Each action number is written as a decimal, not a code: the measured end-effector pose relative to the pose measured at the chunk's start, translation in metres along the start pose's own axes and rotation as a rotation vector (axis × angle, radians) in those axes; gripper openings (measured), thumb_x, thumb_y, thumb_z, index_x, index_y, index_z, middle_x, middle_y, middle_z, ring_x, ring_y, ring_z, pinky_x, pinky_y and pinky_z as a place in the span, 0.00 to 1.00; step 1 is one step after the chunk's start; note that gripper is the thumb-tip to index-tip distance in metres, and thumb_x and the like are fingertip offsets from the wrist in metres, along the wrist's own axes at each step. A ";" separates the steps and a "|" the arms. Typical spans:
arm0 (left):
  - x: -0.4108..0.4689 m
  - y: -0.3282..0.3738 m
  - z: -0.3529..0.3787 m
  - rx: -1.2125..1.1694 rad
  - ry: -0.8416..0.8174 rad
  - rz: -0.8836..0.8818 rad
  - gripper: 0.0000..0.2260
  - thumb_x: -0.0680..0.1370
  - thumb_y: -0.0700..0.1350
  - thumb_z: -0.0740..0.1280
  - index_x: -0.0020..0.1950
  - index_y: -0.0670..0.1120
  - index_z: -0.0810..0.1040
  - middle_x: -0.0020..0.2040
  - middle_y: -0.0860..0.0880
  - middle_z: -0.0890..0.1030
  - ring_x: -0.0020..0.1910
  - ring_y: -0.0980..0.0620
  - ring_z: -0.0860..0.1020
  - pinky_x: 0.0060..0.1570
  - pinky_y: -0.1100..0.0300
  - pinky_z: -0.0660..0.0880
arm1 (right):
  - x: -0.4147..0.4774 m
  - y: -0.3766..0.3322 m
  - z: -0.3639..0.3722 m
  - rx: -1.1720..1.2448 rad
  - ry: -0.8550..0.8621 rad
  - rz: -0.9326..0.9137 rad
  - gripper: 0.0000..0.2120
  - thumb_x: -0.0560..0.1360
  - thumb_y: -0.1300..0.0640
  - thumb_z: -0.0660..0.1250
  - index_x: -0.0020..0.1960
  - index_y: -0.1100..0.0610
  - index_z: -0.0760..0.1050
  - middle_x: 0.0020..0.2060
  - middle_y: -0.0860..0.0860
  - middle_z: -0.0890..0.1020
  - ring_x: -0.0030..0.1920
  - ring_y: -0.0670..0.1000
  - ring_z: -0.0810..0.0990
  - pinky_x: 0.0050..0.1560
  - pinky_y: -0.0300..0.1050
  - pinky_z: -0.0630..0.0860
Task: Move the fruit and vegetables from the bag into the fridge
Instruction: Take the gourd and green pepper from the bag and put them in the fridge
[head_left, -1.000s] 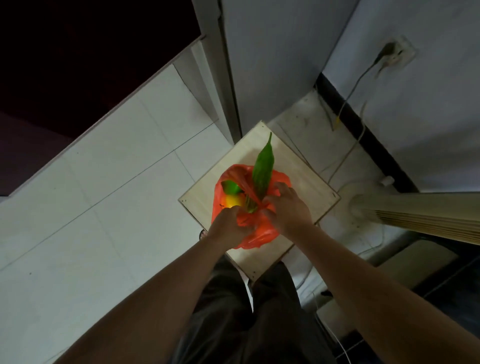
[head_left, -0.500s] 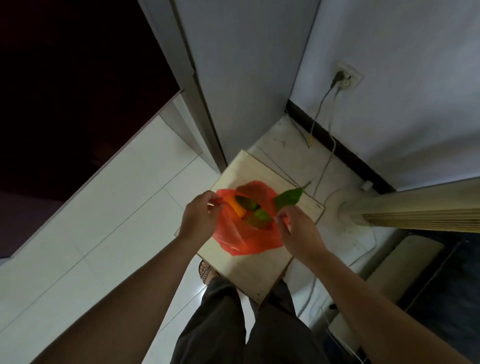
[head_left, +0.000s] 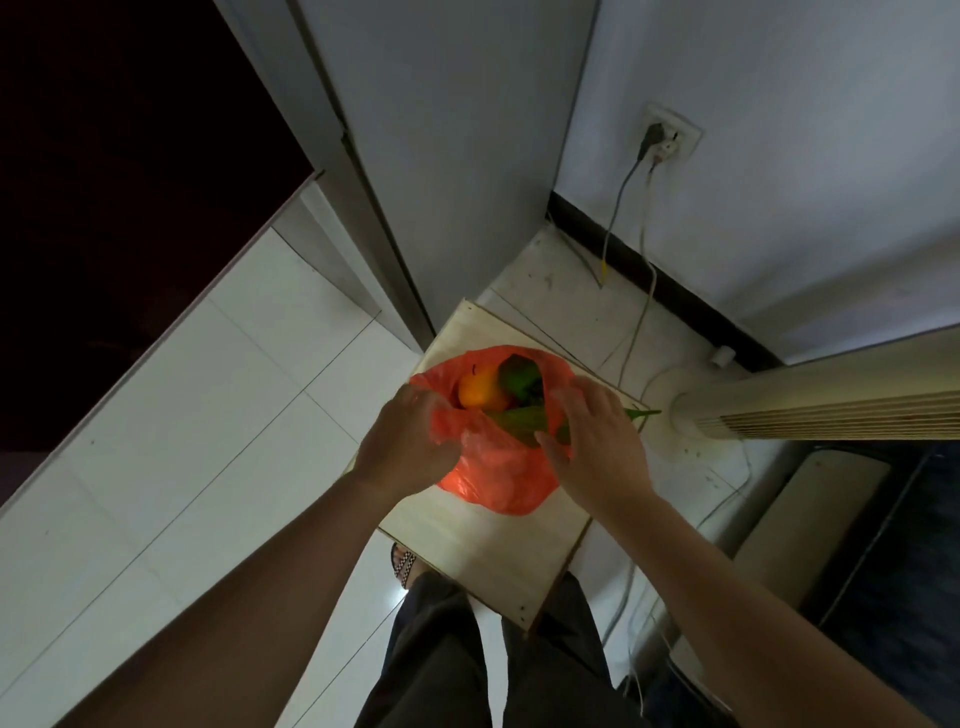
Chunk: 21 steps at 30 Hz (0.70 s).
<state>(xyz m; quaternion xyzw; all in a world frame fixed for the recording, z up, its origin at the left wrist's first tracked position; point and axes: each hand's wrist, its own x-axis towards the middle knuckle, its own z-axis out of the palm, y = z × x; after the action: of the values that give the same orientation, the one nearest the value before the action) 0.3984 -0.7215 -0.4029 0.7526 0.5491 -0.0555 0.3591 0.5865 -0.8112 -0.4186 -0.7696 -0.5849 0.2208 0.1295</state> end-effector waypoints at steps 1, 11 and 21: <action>0.004 0.004 -0.001 -0.028 0.019 0.014 0.15 0.74 0.49 0.67 0.59 0.47 0.75 0.64 0.48 0.71 0.61 0.48 0.71 0.51 0.58 0.71 | 0.008 -0.002 -0.003 -0.032 -0.043 -0.031 0.21 0.74 0.50 0.65 0.64 0.54 0.68 0.64 0.53 0.71 0.64 0.54 0.69 0.62 0.52 0.69; 0.036 0.000 0.028 0.212 -0.286 0.176 0.11 0.75 0.48 0.65 0.47 0.40 0.79 0.45 0.45 0.80 0.44 0.47 0.78 0.45 0.55 0.76 | 0.029 0.036 -0.020 -0.320 -0.478 -0.081 0.21 0.77 0.44 0.57 0.69 0.45 0.64 0.72 0.48 0.62 0.71 0.54 0.61 0.70 0.63 0.57; 0.029 -0.018 0.025 0.160 -0.236 0.191 0.20 0.73 0.49 0.69 0.64 0.48 0.72 0.60 0.50 0.75 0.57 0.51 0.75 0.54 0.60 0.73 | 0.013 0.072 -0.024 -0.206 -0.316 -0.077 0.20 0.74 0.49 0.65 0.65 0.50 0.71 0.68 0.51 0.70 0.64 0.56 0.72 0.60 0.55 0.72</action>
<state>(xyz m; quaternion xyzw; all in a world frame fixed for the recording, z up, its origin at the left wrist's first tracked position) 0.4015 -0.7109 -0.4436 0.8159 0.4229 -0.1527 0.3636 0.6621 -0.8179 -0.4334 -0.7118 -0.6465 0.2724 -0.0351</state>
